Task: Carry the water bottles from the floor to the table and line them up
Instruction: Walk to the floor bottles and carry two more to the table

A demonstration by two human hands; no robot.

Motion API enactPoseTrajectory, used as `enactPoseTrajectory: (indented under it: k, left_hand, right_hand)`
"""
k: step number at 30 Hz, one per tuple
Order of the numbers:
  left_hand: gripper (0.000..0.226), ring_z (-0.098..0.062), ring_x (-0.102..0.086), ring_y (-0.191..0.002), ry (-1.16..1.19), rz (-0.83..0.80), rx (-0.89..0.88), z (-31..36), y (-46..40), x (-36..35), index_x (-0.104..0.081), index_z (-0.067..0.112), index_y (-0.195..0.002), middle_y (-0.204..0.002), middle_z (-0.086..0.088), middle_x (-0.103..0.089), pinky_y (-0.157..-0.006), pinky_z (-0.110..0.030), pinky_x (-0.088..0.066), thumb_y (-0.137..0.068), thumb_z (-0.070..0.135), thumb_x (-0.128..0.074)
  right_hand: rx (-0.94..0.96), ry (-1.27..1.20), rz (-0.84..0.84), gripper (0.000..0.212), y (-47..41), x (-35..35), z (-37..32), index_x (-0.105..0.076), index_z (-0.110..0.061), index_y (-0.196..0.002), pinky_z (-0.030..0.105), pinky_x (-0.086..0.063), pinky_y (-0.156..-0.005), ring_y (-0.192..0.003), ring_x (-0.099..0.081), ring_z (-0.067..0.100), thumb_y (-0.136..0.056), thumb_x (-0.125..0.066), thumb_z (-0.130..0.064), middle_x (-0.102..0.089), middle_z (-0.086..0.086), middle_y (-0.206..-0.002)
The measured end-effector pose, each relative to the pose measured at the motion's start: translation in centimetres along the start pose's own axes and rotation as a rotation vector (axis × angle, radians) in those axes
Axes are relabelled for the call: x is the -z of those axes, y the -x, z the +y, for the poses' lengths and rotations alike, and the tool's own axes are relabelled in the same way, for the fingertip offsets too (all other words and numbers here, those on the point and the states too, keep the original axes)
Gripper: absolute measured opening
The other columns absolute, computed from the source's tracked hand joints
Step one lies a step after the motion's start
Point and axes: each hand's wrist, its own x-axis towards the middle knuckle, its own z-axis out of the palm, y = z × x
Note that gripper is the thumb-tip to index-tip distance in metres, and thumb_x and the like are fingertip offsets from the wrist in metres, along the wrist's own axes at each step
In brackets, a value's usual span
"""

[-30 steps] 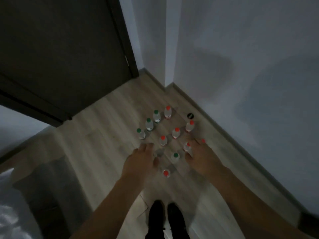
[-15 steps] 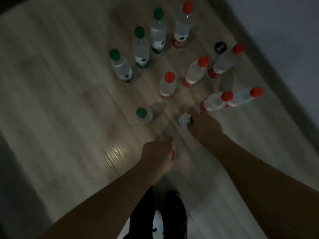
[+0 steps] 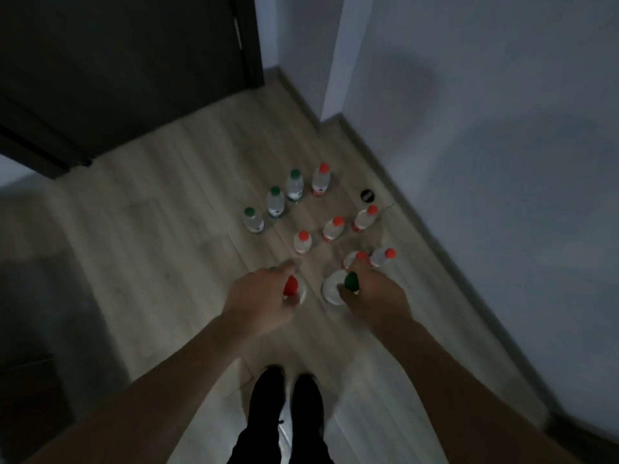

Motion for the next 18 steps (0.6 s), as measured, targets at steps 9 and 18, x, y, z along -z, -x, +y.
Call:
enactPoseTrajectory:
  k: [9,18]
  left_hand:
    - [0.024,-0.006,-0.055,-0.057,0.100,0.390,-0.045,13.9,14.0,25.3,-0.043,0.035,-0.087,-0.062,0.013,-0.054,-0.052,-0.023,-0.043,-0.080,0.049,-0.061]
    - [0.022,-0.008,-0.059,-0.063,0.161,0.586,-0.146,18.5,18.9,32.3,-0.059,0.026,-0.092,-0.070,0.009,-0.060,-0.056,-0.026,-0.048,-0.084,0.043,-0.070]
  right_hand:
    - [0.106,-0.031,0.273,0.021,18.3,21.7,-12.3,-0.050,-0.027,-0.092,0.028,-0.042,-0.065,-0.070,-0.059,0.017,-0.085,-0.059,-0.045,-0.056,-0.009,-0.073]
    - [-0.042,-0.264,0.524,0.019,25.1,26.9,-15.0,-0.062,-0.023,-0.090,0.035,-0.057,-0.061,-0.066,-0.062,0.017,-0.080,-0.064,-0.038,-0.064,-0.003,-0.073]
